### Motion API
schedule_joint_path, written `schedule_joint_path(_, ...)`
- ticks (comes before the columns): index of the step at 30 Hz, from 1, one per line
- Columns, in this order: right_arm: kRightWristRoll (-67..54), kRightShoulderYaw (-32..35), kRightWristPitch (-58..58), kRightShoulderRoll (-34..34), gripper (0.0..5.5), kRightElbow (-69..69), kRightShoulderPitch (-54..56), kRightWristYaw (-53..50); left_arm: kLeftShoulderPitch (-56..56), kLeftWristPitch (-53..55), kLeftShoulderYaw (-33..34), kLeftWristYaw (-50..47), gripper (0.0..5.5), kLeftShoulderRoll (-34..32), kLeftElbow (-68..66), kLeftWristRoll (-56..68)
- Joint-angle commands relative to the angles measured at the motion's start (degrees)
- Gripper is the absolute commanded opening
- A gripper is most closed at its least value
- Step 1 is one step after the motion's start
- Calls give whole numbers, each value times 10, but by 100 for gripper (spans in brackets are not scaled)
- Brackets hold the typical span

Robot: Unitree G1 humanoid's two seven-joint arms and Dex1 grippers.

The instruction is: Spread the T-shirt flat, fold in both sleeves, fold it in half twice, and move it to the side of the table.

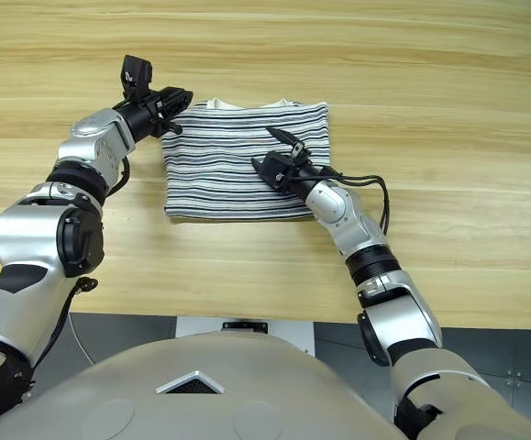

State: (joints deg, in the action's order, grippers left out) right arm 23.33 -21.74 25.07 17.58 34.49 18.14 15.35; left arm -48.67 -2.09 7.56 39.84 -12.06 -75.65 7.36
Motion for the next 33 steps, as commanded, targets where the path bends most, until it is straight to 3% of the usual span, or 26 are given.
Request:
schedule_joint_path(1, -55, 20, 21, 8, 327, -31, -36, 32, 3, -32, -2, 29, 103, 8, 17, -9)
schedule_joint_path(7, -150, 85, 82, 11, 327, -61, -8, 46, 22, -70, -14, 51, 103, 22, 35, -18)
schedule_joint_path(17, -136, 99, 74, 41, 327, -38, -4, 64, 44, -66, -29, 28, 103, 34, 16, -44)
schedule_joint_path(26, -43, 21, 54, 112, 327, -12, -49, 150, 110, -67, -63, -2, 103, -8, 5, -98)
schedule_joint_path(33, 18, -50, 85, 146, 327, 87, 64, 221, 150, -105, -104, 57, 103, -34, 59, -119)
